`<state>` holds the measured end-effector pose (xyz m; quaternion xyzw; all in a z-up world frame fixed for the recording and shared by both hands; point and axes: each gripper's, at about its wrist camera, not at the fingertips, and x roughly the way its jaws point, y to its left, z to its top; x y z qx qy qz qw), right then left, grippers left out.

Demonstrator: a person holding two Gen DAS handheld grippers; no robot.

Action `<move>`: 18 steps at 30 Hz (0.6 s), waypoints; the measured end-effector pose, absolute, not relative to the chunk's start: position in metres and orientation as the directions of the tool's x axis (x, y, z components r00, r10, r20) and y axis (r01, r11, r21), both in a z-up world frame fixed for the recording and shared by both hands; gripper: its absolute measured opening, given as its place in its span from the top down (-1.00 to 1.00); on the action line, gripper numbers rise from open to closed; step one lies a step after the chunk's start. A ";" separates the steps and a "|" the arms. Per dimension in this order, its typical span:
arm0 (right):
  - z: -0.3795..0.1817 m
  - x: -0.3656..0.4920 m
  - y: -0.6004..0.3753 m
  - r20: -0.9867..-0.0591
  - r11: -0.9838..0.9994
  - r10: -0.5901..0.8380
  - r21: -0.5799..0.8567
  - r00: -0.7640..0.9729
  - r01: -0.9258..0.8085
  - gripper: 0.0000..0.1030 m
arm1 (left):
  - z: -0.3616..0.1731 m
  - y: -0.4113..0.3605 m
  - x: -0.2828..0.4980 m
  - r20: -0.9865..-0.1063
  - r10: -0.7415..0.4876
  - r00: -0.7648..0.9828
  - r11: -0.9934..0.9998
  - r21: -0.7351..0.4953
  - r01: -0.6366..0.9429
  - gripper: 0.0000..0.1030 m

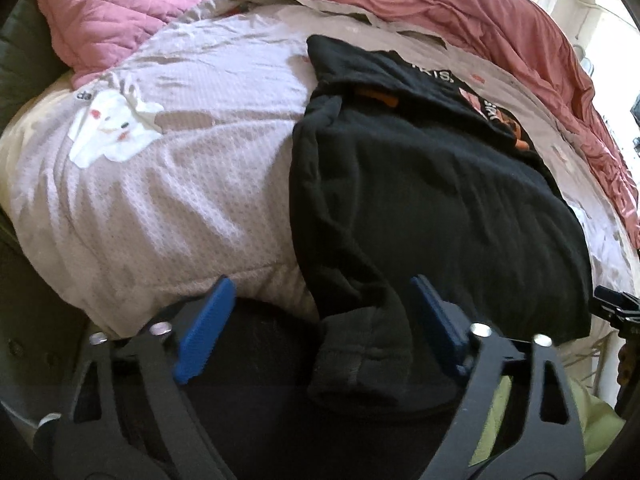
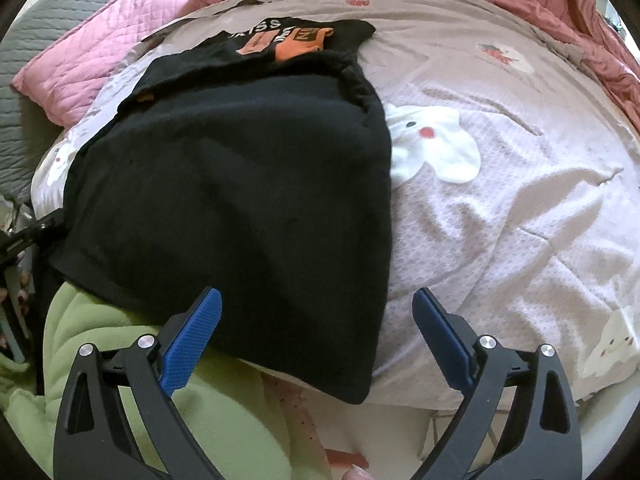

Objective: Fold small clothes
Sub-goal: 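Grasp the hem with the right tool and lift it toward the collar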

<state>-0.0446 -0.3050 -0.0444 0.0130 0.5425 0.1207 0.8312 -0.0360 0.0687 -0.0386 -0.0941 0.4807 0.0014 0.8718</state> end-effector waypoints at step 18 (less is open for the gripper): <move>-0.048 -0.044 -0.329 -0.881 0.958 0.284 0.243 0.378 -0.151 0.61 | 0.006 0.083 -0.051 -0.712 -0.232 0.663 0.934 -0.353 -0.052 0.86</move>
